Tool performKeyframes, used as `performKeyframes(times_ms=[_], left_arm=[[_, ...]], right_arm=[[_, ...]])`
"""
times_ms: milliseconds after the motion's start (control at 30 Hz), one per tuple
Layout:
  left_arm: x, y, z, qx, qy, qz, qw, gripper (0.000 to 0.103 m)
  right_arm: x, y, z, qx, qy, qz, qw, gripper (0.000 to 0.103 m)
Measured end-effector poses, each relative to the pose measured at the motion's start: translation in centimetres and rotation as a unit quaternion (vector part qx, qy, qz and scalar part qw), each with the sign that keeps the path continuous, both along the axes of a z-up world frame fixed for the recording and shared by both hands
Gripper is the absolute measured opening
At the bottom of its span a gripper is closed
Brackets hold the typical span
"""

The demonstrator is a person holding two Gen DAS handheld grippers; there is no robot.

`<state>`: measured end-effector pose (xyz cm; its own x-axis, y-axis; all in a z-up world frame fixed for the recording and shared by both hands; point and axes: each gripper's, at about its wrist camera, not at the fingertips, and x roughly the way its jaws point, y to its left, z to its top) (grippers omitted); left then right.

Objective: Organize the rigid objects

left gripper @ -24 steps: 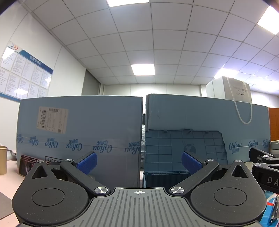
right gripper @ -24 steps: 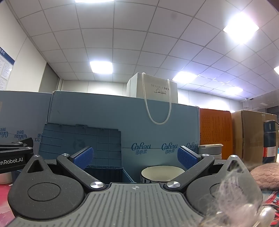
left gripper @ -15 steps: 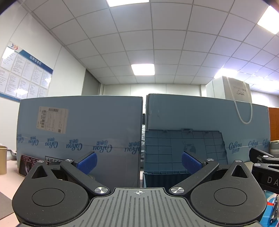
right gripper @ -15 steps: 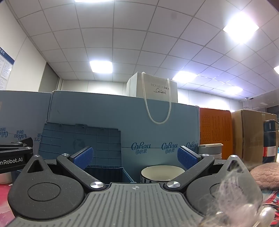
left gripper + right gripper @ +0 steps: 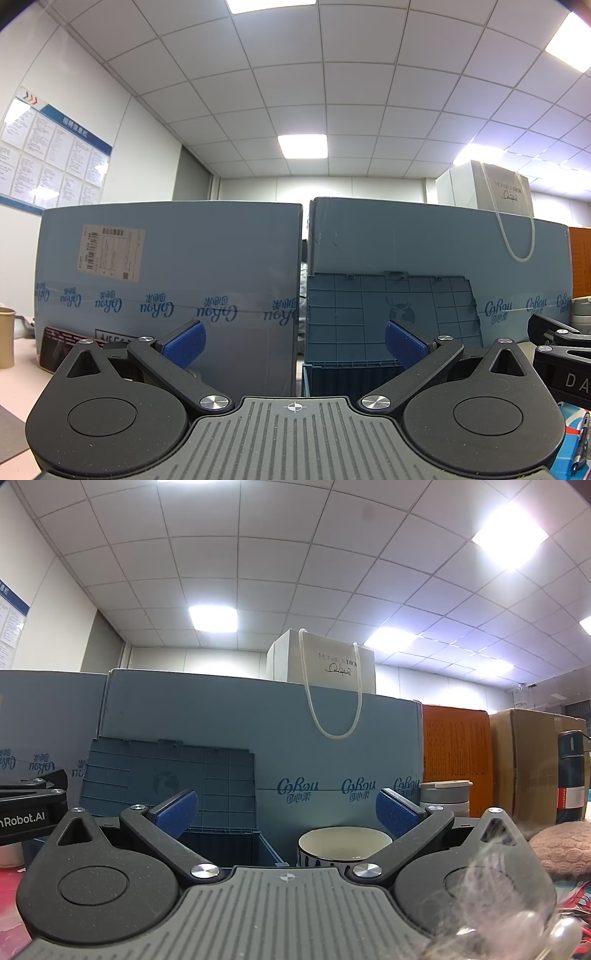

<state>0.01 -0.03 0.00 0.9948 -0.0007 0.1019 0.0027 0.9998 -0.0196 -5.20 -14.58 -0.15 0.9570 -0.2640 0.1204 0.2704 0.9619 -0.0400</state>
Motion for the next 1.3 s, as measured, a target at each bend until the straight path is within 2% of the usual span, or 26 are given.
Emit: performKeyframes(times_ms=[1300], left_arm=[[0.04, -0.02, -0.02, 0.000, 0.001, -0.001, 1.0000, 0.103]], right_arm=[[0.17, -0.11, 0.03, 0.003, 0.004, 0.000, 1.000, 0.103]])
